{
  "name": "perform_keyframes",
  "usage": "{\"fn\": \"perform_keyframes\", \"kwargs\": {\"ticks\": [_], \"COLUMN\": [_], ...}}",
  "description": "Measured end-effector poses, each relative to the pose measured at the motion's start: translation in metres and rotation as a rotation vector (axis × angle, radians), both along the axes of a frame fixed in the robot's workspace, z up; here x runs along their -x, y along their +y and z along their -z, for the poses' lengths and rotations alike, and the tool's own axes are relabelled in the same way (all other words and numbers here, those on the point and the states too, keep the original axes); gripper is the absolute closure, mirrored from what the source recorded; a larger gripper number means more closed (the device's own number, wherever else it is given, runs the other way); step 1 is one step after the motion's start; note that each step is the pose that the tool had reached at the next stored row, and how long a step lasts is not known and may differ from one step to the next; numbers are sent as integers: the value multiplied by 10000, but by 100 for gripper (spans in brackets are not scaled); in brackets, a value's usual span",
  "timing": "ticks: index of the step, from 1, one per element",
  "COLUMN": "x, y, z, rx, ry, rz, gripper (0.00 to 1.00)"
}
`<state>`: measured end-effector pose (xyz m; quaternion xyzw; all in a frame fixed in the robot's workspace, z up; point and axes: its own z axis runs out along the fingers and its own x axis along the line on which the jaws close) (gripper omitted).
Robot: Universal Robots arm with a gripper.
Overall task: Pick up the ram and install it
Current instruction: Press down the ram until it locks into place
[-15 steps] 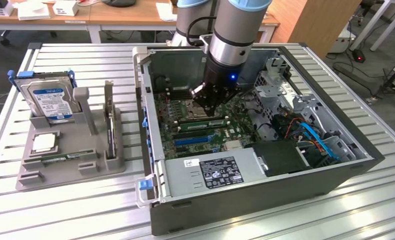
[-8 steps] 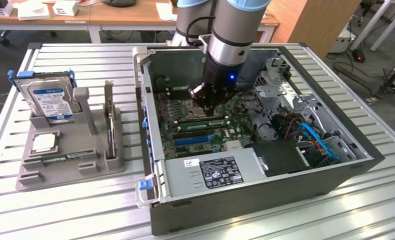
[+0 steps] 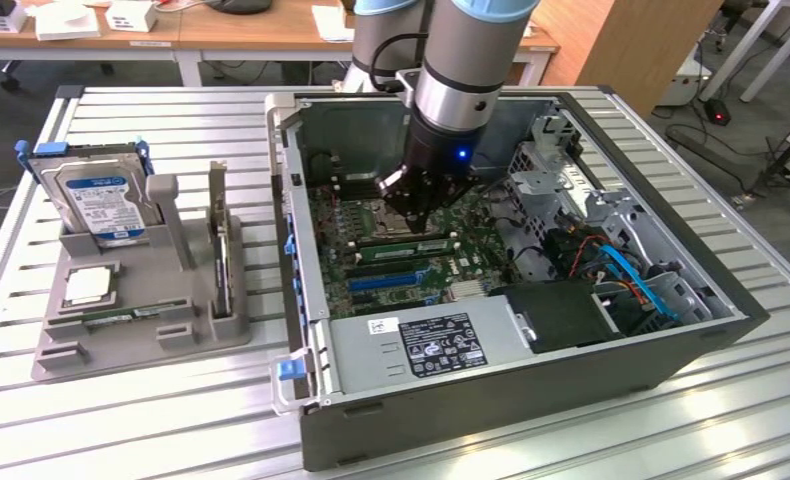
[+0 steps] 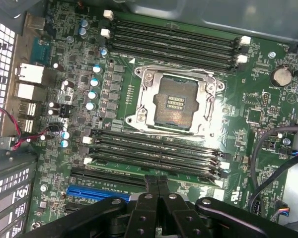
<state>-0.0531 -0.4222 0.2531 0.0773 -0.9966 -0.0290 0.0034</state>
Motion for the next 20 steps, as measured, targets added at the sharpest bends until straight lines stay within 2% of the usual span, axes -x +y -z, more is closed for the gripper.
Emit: {"fn": "perform_keyframes", "kwargs": {"ticks": [6,12,15,18,19,20], "x": [-7,-9,-9,-10,-9,-9], "y": [0,4,20,26,29,33], "z": [1,3,2,2,2,2], "rx": [100,167,222,249,289,360], "ry": [1,1,-1,-3,-4,-6], "rz": [542,1135,1249,1250,1252,1252], "gripper": [91,91,91,91,91,91]}}
